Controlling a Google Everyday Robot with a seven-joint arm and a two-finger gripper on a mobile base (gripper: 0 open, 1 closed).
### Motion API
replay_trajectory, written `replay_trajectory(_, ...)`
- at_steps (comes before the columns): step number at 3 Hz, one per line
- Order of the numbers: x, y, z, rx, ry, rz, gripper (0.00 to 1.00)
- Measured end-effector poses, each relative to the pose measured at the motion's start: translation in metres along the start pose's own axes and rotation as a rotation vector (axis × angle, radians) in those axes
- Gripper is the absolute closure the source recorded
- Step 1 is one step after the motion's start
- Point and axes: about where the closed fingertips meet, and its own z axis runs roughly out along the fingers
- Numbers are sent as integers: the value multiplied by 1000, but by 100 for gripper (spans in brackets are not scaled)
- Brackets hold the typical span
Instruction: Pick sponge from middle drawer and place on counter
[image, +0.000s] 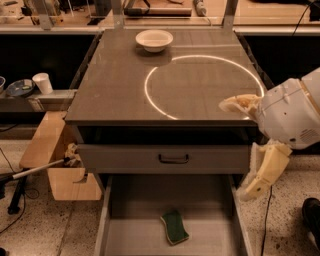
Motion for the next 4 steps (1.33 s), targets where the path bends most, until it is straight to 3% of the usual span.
replay_trajectory(2, 32, 24, 28, 35, 41, 72, 0)
replay_trajectory(3, 32, 24, 28, 35, 41, 72, 0)
replay_trajectory(4, 38, 26, 38, 23, -5, 100, 0)
